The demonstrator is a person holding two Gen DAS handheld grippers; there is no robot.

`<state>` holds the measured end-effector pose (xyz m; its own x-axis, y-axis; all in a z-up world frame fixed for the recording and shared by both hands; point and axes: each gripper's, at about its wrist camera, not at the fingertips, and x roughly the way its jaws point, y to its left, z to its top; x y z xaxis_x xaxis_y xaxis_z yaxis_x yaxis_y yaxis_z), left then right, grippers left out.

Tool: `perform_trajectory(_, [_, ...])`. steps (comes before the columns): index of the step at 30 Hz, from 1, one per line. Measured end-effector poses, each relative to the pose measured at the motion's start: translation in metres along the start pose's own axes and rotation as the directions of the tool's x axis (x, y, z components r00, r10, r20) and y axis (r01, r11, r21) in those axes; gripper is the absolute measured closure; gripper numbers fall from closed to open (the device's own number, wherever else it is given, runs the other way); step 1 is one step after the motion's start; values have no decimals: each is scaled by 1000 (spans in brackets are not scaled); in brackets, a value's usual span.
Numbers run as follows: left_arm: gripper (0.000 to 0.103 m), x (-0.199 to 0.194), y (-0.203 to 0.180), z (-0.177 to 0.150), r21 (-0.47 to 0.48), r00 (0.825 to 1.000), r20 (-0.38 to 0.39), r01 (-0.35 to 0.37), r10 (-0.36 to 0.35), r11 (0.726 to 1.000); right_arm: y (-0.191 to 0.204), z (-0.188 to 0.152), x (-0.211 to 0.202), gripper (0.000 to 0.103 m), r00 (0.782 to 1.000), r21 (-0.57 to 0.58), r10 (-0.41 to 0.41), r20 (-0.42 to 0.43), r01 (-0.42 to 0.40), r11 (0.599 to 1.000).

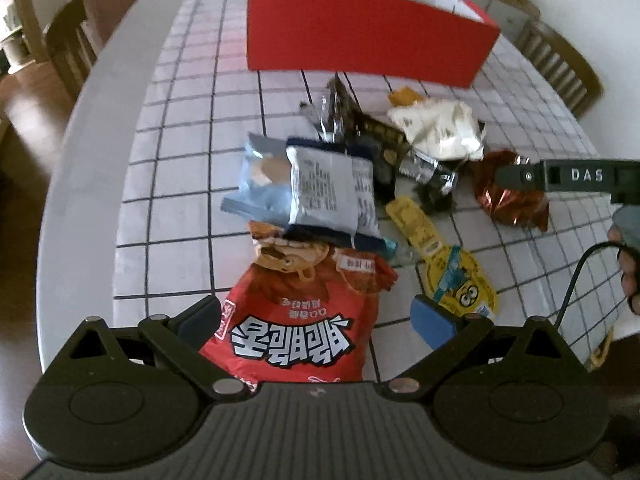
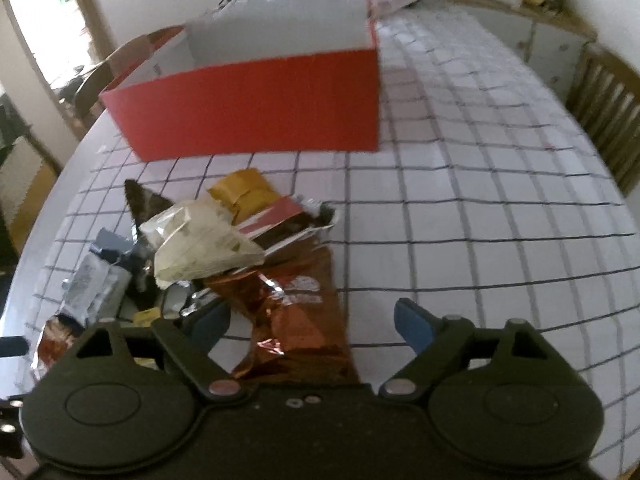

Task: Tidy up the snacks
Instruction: 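Grasp the red snack bag with the left tool while the right tool grasps the copper Oreo bag, then lift and carry both held bags over the open red box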

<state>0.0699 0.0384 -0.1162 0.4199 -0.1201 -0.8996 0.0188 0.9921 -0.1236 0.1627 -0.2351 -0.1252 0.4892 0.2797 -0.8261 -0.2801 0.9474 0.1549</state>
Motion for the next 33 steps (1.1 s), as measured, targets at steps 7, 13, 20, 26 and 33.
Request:
perform_trajectory(7, [3,14,-1,0,59,999,-36,-13,16,998,-1,-1,15,26,997,10,44,-64,-43,999])
perform_trajectory(13, [15,16,4,1,51,999,-40,-34,37,998,4,-5,17,42,996,11,59,-69,-58,998])
perform_trajectory(20, [27,10,5,-3,-3,999,-10,-32,32,999,3,-7,13,57,998,35,53,-41,-52,998])
perform_trajectory(26, [27,7,6,-7,-66,1000,3,-31,31,997,8,-11,2,60,999,37,36,-6,-36,999])
perform_trajectory(33, [28,-1,7,-13,-117,1000,7,-4,5,993,8,-19,-16,60,1000,58,15,23,-17,998])
